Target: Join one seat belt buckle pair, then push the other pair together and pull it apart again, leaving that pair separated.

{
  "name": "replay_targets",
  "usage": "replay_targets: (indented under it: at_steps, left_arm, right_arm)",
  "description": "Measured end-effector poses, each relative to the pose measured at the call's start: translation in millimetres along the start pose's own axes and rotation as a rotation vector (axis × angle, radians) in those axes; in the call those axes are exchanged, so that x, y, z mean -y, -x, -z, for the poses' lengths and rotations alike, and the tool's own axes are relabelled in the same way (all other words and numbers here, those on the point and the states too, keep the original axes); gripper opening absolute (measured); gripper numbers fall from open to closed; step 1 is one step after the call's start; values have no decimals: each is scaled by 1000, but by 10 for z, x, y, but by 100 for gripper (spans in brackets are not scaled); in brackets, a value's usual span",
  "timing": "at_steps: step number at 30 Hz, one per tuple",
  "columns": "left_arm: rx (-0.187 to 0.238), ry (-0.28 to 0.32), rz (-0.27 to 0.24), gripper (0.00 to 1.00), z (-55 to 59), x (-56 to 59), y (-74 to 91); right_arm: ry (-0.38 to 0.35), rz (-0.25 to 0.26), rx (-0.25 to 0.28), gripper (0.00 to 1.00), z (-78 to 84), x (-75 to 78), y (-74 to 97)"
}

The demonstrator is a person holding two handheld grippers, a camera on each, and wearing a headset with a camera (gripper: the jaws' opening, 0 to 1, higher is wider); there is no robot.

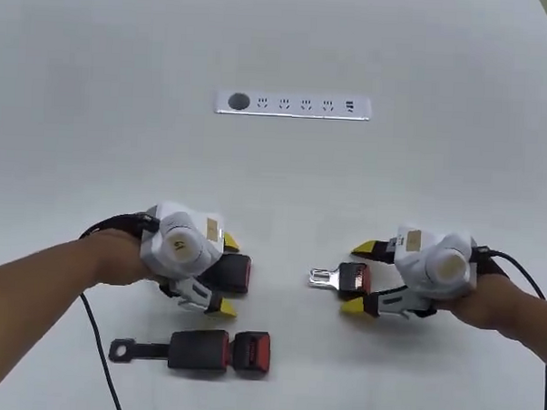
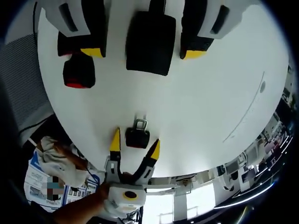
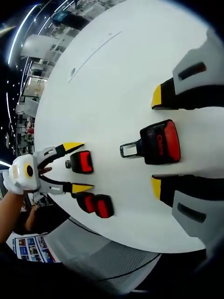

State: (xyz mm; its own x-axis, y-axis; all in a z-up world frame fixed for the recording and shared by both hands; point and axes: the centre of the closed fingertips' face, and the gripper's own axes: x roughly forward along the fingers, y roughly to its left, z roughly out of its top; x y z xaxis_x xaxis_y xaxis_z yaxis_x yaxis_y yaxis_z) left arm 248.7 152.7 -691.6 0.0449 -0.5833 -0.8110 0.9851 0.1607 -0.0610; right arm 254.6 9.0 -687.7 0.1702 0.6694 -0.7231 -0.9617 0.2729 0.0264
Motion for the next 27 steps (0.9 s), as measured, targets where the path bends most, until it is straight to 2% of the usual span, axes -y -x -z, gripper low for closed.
replay_targets:
  at_steps: [1,2,3,4,6,9,11,14,16,19,21,23,26,27]
  left_arm:
    - [15,40,-30,69,-20,-37,10]
    - [24,69,-39,70,-34,-49,25]
    - [41,102,-38,71,-66,-37,43]
    - [93,140,-40,71,-143,-29,68]
    - [149,188,-58,75,-188,-54,105]
    - [165,207,-104,81,-182,-102,164]
    - [177,257,-129,83,-174,-119,200]
    - [197,278,-168,89,-185,-145,252]
    - [220,326,-197,91,-164,-183,307]
    - [266,398,-251,92,-188,-212,388]
    - [269,452,-275,96,-169,-212,450]
    - [284,475,-299,99,-179,-196,520]
    - [300,514,-322,100,-118,-159,569]
    - [311,513,-340,100,-143,-152,629]
  right_arm:
    - [-11,21,7,56,-4,20,10]
    - [-38,58,19,57,-15,63,21]
    - [-67,74,34,57,-30,73,28]
    - [-90,92,56,59,-48,109,34]
    - [-118,142,70,61,-55,159,61]
    - [-220,229,123,64,-75,270,122]
    - [-261,267,130,66,-68,288,159]
    - [-263,309,144,69,-104,288,221]
    - [-278,343,144,71,-156,263,281]
    - [-295,384,144,73,-175,248,334]
    - [-313,405,159,76,-194,270,358]
    - [-317,425,164,78,-235,221,378]
    - [-348,465,196,81,-228,255,378]
    - [-350,471,201,83,-237,247,386]
